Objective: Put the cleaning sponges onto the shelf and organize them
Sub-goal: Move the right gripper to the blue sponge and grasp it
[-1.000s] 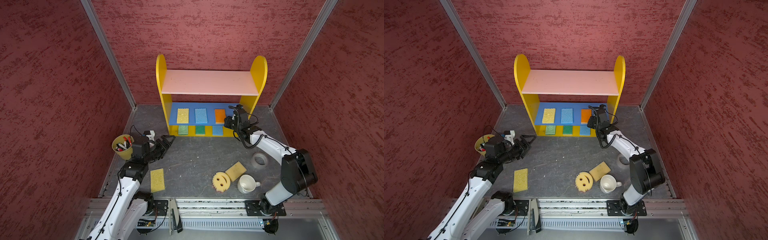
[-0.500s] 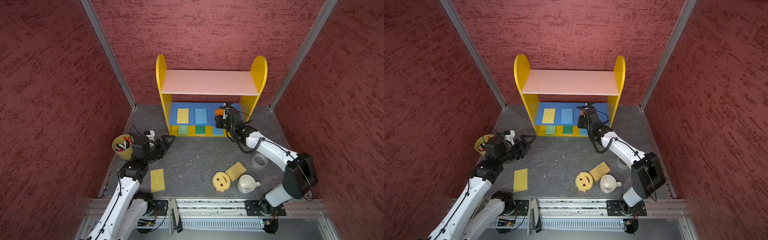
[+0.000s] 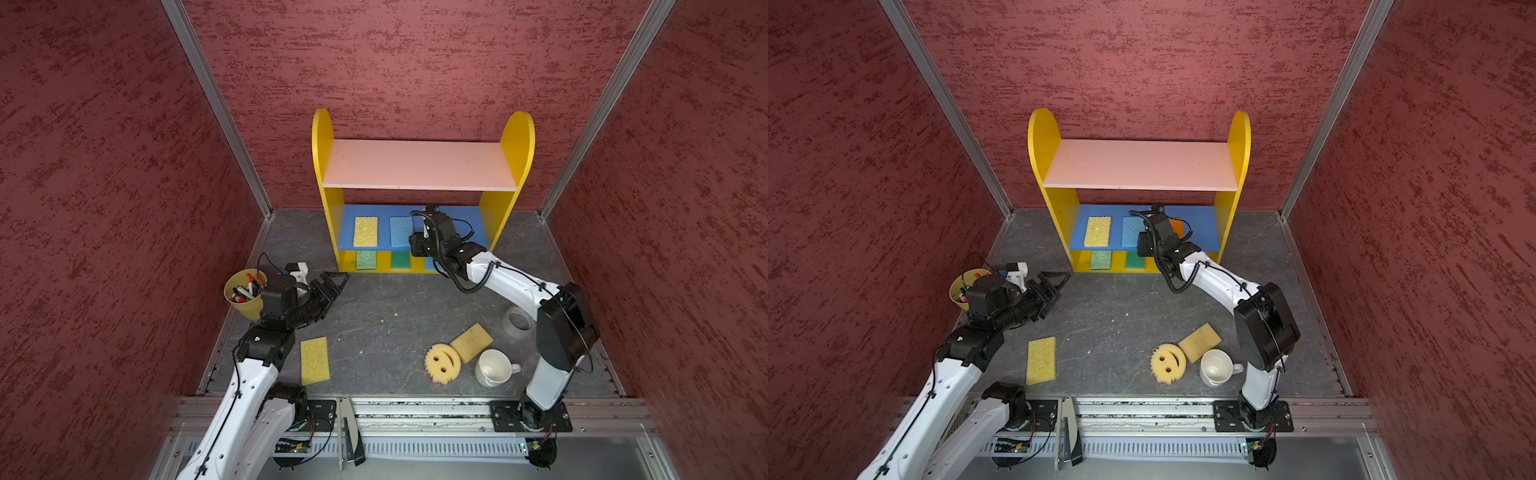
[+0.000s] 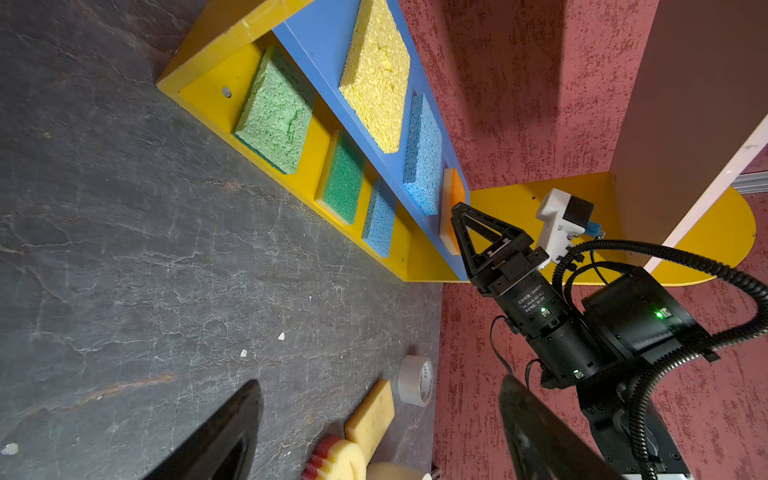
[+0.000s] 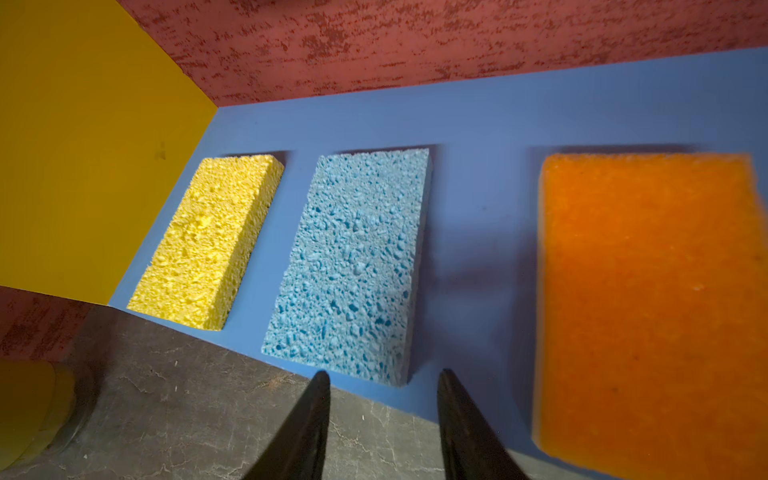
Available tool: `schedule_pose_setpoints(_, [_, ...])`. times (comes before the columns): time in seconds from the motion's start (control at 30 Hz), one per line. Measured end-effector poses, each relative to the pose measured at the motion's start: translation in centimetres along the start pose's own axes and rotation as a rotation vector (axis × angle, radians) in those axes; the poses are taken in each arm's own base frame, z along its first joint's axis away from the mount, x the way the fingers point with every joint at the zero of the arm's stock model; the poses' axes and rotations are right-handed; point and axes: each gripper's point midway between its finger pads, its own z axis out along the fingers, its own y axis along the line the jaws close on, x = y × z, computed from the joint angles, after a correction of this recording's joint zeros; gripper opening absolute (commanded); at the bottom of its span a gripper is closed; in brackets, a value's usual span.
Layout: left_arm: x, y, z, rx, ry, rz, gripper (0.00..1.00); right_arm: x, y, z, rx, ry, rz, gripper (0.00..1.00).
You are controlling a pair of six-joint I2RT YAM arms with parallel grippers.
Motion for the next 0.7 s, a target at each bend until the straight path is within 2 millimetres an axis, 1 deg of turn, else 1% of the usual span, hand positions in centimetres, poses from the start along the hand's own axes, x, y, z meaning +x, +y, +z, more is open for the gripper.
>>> schedule_pose_setpoints(0.23, [-0.2, 0.1, 0.0, -0.002, -0.006, 0.002, 0.89, 0.5, 0.0, 1.6, 0.011, 0.030, -0.002, 0.43])
schedule_pose_setpoints(0.4, [-0.4, 0.3, 0.0, -0.007, -0.010, -0.003, 0.89, 0.6, 0.1, 2.2, 0.011, 0.042, -0.002, 0.29])
schedule_pose_setpoints(0.5, [-0.5, 0.4, 0.0, -0.010, -0.013, -0.006, 0.90, 0.9, 0.1, 2.6, 0.013, 0.048, -0.001, 0.25])
schedule_pose_setpoints(0.57, [-0.5, 0.4, 0.0, -0.010, -0.012, -0.008, 0.90, 0.9, 0.1, 2.6, 0.011, 0.050, 0.000, 0.19])
schedule_pose_setpoints(0.63, [-0.6, 0.5, 0.1, -0.013, -0.011, -0.011, 0.90, 0.8, 0.2, 2.6, 0.008, 0.049, 0.001, 0.10])
schedule_pose_setpoints(0.7, [-0.6, 0.6, 0.1, -0.015, -0.010, -0.013, 0.89, 0.7, 0.3, 2.6, 0.005, 0.048, 0.001, 0.02])
